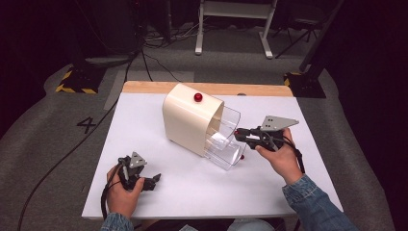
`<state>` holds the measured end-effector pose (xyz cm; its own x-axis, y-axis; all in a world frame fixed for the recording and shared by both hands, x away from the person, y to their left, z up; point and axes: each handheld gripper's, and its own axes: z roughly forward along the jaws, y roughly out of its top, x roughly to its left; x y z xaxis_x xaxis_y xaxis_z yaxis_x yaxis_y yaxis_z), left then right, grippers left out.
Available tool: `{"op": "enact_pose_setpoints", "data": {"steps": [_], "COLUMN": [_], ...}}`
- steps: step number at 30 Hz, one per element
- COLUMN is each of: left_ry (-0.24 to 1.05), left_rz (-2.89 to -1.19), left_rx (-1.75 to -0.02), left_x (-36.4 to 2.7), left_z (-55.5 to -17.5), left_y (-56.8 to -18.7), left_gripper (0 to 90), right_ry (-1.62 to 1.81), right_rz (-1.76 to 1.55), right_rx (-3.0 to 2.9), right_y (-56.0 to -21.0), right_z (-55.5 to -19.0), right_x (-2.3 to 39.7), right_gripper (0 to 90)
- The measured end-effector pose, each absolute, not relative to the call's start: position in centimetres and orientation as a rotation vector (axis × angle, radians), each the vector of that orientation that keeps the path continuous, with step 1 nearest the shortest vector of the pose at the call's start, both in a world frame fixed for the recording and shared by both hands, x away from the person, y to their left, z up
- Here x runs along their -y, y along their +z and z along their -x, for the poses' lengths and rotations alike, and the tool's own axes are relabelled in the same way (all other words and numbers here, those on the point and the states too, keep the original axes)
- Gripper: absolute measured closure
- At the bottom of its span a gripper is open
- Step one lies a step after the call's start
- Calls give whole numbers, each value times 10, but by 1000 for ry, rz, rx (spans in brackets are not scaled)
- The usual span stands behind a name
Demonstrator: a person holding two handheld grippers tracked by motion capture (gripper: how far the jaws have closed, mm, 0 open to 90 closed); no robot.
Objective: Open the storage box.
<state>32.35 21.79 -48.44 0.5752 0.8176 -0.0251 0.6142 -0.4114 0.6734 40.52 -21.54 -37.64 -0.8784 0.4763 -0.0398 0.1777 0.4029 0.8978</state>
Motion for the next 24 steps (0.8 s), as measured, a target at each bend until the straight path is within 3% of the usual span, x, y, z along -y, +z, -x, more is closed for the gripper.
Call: {"op": "enact_pose_setpoints", "data": {"steps": [24], "left_ry": [418], "left_rz": [-2160], "left_rx": [-1131], "left_x": [-218], "left_z": [-323], "left_y": [-485], "left_gripper": [95], "right_ry": [1426], "right_rz": [-597], "right_rx": [-2392], "right_y": [-388], "right_z": [-400], "right_x": [233], "right_gripper": [739]}}
